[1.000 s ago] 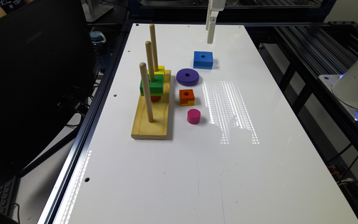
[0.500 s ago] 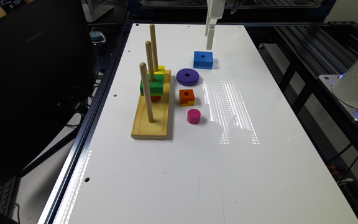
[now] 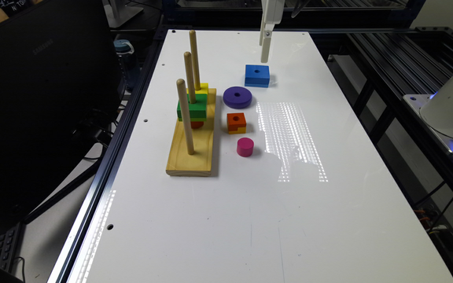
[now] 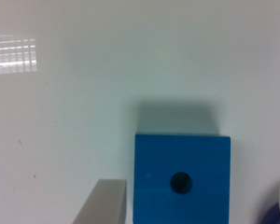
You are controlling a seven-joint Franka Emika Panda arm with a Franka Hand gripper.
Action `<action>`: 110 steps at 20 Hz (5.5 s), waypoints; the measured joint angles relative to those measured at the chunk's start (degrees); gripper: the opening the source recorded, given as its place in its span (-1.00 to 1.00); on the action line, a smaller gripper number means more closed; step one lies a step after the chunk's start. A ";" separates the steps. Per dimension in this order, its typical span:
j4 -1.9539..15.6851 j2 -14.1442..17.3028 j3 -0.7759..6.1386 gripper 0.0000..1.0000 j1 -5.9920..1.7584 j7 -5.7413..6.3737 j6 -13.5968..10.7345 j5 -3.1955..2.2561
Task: Pick up blue block.
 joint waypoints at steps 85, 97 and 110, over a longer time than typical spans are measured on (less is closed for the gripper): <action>4.21 15.00 0.75 1.00 -0.15 -0.29 11.26 -0.06; 4.21 14.96 0.74 1.00 -0.17 -0.29 11.28 -0.05; 4.21 14.95 0.76 1.00 -0.15 -0.29 11.28 -0.05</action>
